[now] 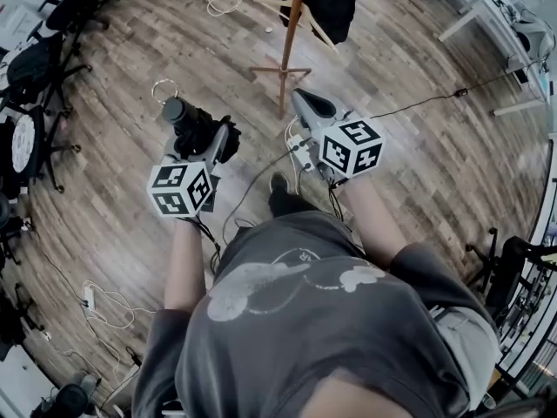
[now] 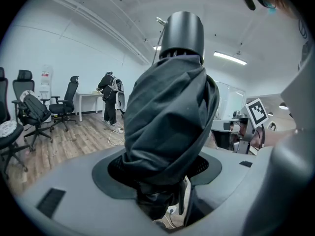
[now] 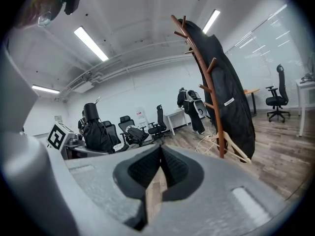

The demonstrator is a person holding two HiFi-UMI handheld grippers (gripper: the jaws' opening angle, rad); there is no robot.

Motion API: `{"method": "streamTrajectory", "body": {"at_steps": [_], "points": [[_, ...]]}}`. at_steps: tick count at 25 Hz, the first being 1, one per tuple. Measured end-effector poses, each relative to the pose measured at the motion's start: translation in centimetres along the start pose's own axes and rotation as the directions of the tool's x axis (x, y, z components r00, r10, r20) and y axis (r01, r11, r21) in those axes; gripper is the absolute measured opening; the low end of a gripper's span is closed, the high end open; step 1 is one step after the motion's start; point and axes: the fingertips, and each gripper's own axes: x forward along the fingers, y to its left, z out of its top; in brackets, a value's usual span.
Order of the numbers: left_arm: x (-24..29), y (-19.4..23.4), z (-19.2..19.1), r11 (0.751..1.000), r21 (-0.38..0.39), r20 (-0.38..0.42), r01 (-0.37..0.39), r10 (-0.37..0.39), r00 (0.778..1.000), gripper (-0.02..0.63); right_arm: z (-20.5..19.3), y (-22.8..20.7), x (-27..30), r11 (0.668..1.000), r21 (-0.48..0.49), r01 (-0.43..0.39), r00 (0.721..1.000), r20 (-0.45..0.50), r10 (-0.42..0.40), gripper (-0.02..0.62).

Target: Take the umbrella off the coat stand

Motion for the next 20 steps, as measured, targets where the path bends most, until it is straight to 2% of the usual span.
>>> {"method": "streamTrajectory", "body": {"at_steps": [7, 12, 20], "points": [[-5.0, -1.8, -2.2, 1.0, -0.003, 0.019, -0.013, 0.013, 1.0, 0.275, -1.6, 3.4, -3.6, 1.0, 0.0, 0.003, 1.0, 0.007, -0.003, -0.002], [-8.4, -3.5, -4.0, 1.0, -0.011, 0.022, -0.027, 0.027, 0.999, 0.275, -2.8, 5.9, -6.4, 0.999, 0.04, -0.015, 1.0, 0.022, 0.014, -0.003], [-13.4, -6.4, -6.5, 1.0, -0.008, 0.03, -0.027, 0.028, 0.999, 0.275, -4.7, 9.6, -11.2, 1.0, 0.008, -0.03, 0.999, 0.011, 0.03, -0.003]]}}
